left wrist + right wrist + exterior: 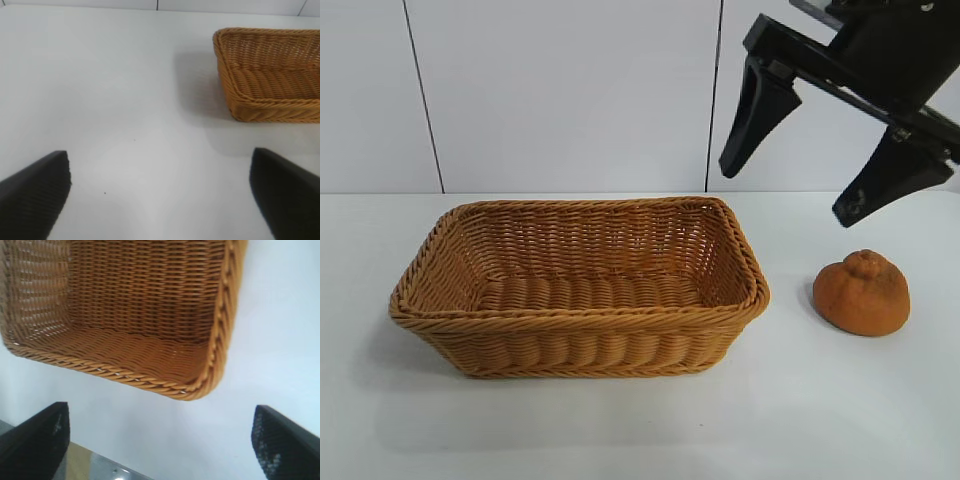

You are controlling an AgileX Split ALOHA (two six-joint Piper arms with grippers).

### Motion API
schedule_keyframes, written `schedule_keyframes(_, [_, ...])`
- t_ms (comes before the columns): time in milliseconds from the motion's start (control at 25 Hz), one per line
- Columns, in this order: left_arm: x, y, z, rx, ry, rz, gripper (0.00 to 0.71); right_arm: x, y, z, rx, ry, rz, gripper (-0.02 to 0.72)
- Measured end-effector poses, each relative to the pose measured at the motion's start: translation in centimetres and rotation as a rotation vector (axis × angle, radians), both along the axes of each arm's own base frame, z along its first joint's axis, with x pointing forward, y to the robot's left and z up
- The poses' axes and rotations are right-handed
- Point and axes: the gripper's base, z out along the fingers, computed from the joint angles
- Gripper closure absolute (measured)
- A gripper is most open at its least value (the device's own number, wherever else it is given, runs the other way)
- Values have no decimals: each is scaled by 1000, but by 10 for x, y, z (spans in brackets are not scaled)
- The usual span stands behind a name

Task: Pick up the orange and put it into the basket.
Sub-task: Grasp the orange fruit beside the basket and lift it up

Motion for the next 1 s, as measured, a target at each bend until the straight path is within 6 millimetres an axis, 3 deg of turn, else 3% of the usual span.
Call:
schedule_keyframes(200, [0,0,0,0,0,0,17,10,-15,18,-108,-48,-38,26])
schedule_keyframes(400, [0,0,0,0,0,0,17,25,-49,19,-136,-23,-122,26])
schedule_keyframes(680, [0,0,0,0,0,0,17,49,-88,-10,-161,38,-210,26])
schedule_keyframes(1000, [0,0,0,0,0,0,17,81,-89,-68,-160,56,-231,26])
